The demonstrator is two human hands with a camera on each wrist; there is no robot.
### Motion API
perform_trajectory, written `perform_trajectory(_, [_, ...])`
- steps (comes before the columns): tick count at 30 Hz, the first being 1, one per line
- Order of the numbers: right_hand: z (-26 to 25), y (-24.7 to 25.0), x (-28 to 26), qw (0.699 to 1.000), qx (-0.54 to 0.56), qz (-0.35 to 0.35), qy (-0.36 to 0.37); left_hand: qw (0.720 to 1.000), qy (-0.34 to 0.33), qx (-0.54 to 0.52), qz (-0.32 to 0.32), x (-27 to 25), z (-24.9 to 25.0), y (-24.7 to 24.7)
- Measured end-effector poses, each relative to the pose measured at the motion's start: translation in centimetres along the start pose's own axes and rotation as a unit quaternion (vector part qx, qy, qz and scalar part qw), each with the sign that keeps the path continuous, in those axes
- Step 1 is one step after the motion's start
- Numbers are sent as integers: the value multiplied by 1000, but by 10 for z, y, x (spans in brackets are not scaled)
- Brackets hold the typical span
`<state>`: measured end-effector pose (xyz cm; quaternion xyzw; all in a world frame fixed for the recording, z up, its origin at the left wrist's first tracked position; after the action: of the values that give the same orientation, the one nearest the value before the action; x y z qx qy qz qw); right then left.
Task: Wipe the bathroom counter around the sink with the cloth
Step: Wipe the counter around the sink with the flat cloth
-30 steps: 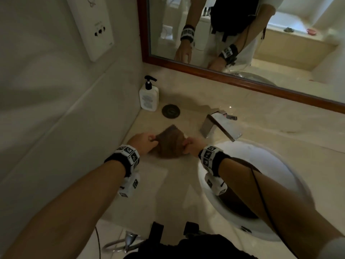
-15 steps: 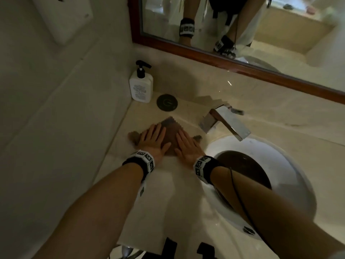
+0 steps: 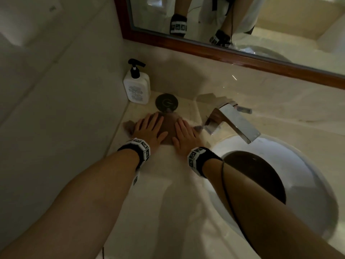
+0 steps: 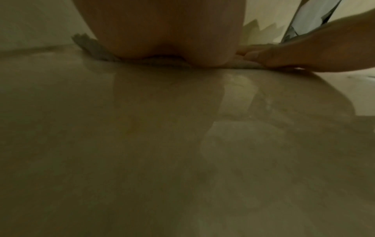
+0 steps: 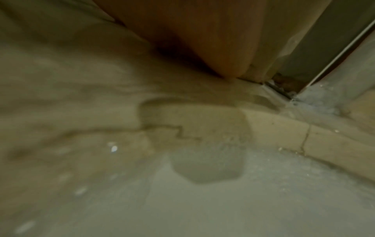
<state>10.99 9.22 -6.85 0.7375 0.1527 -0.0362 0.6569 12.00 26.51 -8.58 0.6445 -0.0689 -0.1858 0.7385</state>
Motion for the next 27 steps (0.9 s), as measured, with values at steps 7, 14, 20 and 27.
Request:
perform_trajectory(7, [4,-16,-59,1000,3,-22,13,1000,16,-6,-14,-59,34,-7])
perform_trajectory(14, [9,-31,-145,999,-8,-43,32,998,32,15,-46,-132,79,-21])
perform_trajectory(20, [3,-32,-180,997,-28,-60,29,990,118,5,-76,-164,112,-11])
perform_trajectory(27, [3,-27,-170,992,-35,-54,111,946,298,-105,-68,-165,141,-13])
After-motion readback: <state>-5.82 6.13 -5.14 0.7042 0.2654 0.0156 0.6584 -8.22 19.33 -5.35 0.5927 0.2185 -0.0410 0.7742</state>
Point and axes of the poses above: each hand's wrist, its own x-axis towards the middle knuckle, its own y-axis out of the back of the hand, z = x × y, the point moved 2 cm from there along x, towards the middle knuckle, and after that the axes turned 11 degrees about -y, right-handed, at the moved point
